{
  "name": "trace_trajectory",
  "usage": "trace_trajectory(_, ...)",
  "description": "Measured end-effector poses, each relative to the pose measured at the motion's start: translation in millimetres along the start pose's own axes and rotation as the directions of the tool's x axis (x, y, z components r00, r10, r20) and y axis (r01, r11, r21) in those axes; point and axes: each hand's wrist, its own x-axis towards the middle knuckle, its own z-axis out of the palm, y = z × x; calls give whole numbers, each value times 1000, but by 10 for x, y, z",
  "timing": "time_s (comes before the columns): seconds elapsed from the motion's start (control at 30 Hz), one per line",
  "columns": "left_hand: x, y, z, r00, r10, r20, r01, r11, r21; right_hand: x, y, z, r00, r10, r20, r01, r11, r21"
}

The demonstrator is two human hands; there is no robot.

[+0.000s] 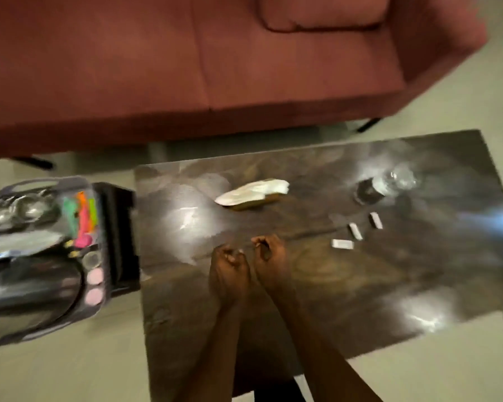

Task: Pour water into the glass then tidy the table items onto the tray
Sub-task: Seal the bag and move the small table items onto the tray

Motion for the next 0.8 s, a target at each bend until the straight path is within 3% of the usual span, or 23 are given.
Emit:
trace_trajectory(0.17, -307, 99, 610, 951, 96, 293, -150, 975, 166, -54, 796, -730, 964, 206, -169, -231, 962, -148)
trace_trajectory(0.33, -434, 379, 1250, 879, 159, 450, -291, 926, 240, 86, 1225, -1347, 928, 296, -226, -344, 913, -217)
trace_trajectory(0.6, -466, 895, 2256, 786, 314, 532, -502, 827, 253, 604, 1725, -1902, 901, 333, -278, -393, 898, -199)
trace_trajectory(0.8, -495, 1171, 2850, 834, 263, 485, -432, 858, 277, 1097, 1876, -2127, 891, 259, -374, -342, 923, -175)
